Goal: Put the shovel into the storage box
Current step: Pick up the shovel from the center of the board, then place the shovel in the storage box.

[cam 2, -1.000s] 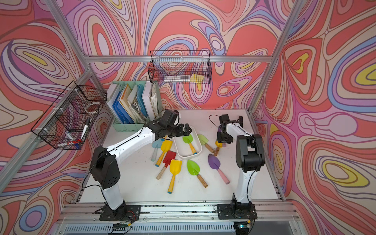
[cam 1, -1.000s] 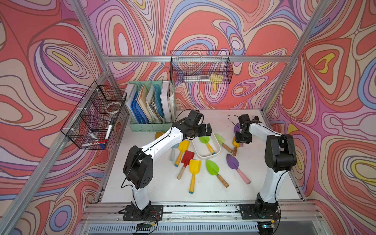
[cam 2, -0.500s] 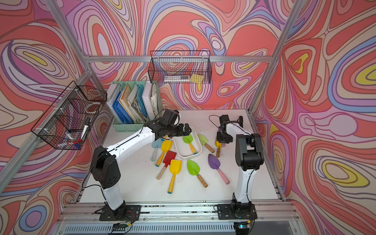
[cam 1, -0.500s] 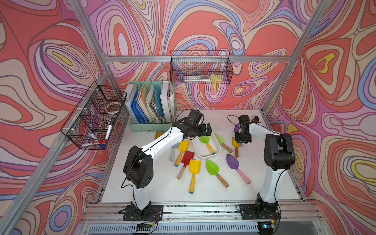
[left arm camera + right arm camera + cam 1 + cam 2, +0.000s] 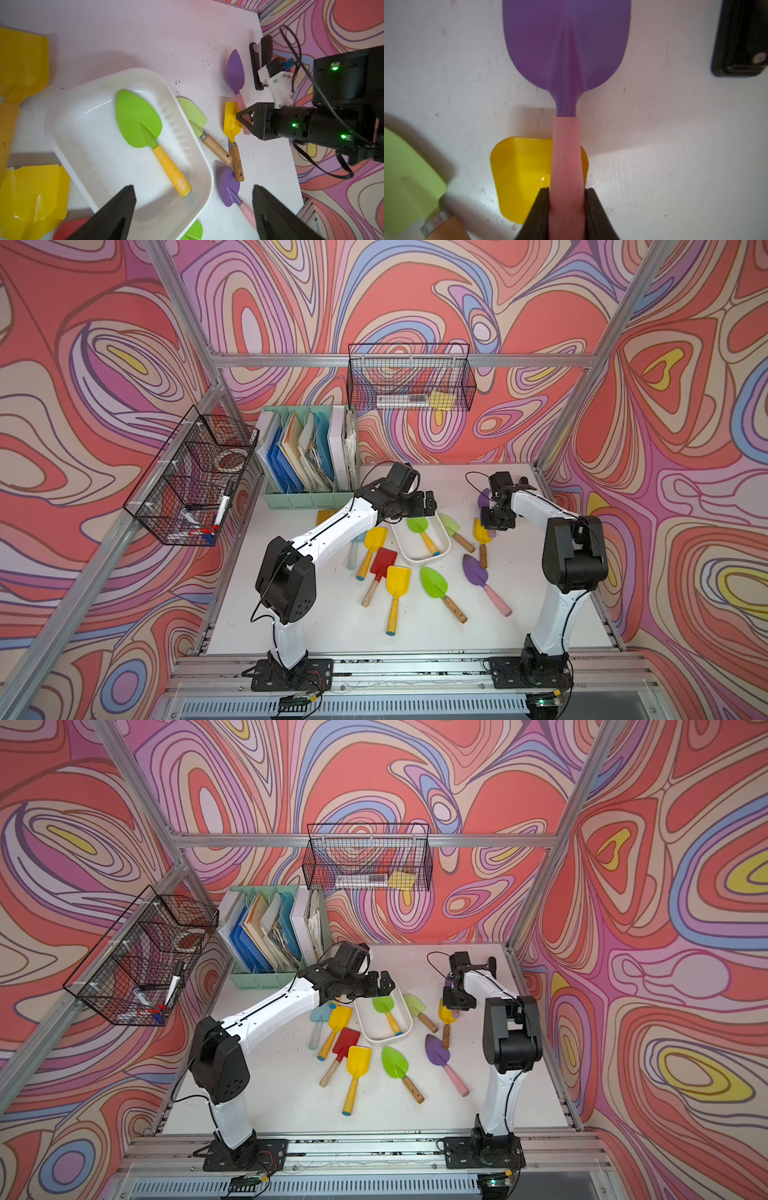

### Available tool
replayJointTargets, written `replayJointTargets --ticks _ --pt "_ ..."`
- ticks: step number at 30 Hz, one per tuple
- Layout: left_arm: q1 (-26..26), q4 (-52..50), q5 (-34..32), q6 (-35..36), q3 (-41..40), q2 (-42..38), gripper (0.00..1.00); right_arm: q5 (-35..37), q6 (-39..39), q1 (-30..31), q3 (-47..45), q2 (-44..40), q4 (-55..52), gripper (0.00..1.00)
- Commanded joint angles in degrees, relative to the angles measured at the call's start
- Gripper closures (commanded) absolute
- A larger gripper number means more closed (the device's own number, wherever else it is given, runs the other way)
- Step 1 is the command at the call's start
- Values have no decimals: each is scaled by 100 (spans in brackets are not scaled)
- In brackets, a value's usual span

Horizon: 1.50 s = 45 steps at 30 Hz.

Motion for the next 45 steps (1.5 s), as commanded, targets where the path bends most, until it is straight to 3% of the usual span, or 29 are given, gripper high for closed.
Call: replayJointTargets --ticks 1,14,28,37,45 --pt "-19 49 130 58 227 129 6 -177 -170 -35 -3 -603 -9 100" --pt "33 978 643 -35 343 483 9 -1724 -819 171 -722 -2054 -333 100" --pt "62 1210 835 -170 471 819 23 -1885 -613 1152 -656 -2314 -524 100" --pt "102 1210 573 -203 454 936 29 -1967 -508 1506 -567 -2390 -519 100" --pt "139 1541 452 -311 412 1000 45 -2053 -497 1625 -572 -2404 -498 100"
